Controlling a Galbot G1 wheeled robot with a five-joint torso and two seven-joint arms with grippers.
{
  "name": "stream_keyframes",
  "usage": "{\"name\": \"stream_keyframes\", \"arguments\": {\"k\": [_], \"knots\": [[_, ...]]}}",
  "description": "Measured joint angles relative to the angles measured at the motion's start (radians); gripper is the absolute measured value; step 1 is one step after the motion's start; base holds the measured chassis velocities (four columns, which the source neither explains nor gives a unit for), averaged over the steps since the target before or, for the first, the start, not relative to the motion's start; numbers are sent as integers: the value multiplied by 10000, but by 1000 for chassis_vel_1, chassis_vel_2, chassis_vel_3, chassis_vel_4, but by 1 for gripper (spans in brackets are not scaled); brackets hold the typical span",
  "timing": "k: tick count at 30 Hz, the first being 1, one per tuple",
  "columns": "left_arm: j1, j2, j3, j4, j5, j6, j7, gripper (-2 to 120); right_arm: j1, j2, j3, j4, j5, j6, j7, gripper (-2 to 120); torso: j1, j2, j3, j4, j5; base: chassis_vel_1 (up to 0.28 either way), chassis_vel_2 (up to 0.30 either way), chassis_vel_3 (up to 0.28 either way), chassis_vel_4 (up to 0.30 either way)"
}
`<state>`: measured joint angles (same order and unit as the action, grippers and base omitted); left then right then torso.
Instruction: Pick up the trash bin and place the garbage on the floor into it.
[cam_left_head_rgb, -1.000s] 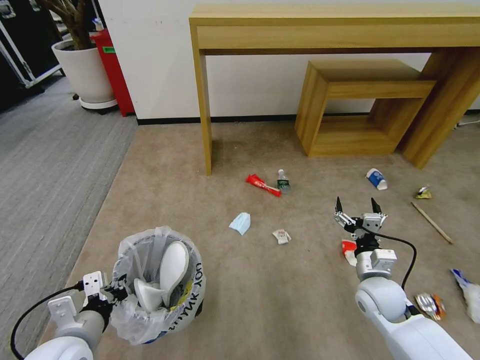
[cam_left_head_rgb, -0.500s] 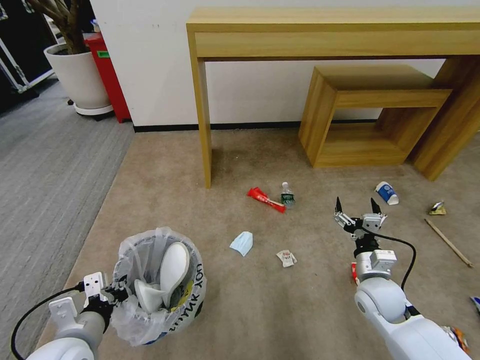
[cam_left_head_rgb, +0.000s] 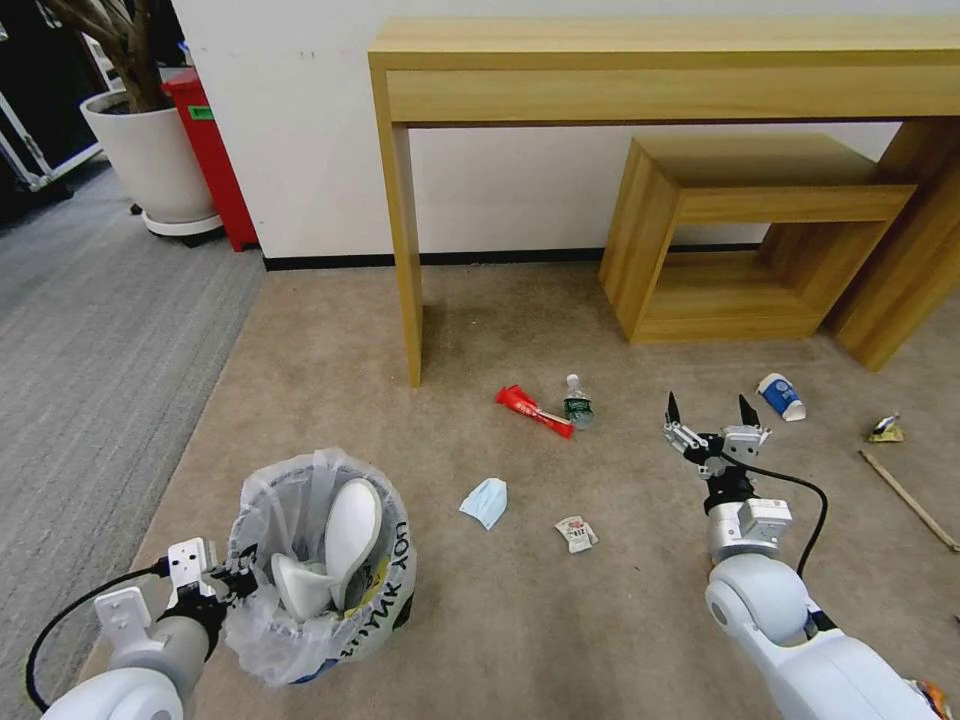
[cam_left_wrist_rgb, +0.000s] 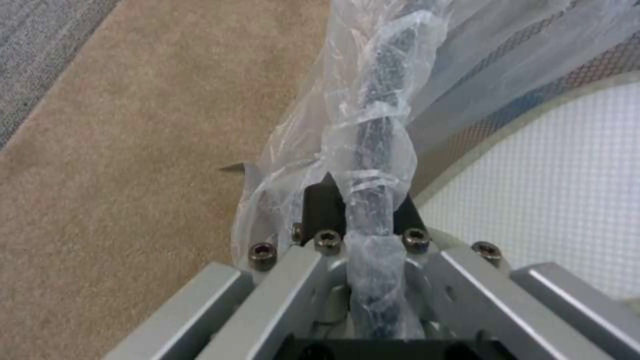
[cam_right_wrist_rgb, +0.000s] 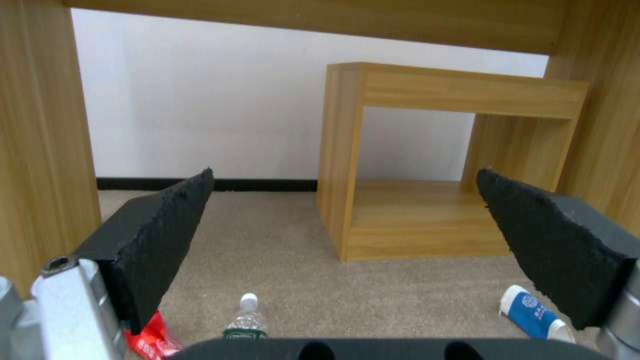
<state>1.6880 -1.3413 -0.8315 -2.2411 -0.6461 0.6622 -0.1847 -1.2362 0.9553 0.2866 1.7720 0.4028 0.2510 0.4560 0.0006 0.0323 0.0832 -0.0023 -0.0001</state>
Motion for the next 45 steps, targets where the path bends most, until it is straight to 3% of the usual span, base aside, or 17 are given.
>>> {"name": "stream_keyframes", "arguments": {"k": [20,45], "knots": [[-117,487,62,123,-254,60,25,0,-125,-61,-33,402,561,-507,-35,100,0,0,0,1,0,0,0,0,0],[-186,322,115,306,-147,-12,54,0,41,-75,-90,187,536,-373,-162,92,0,0,0,0,0,-14,12,15,-15]]}}
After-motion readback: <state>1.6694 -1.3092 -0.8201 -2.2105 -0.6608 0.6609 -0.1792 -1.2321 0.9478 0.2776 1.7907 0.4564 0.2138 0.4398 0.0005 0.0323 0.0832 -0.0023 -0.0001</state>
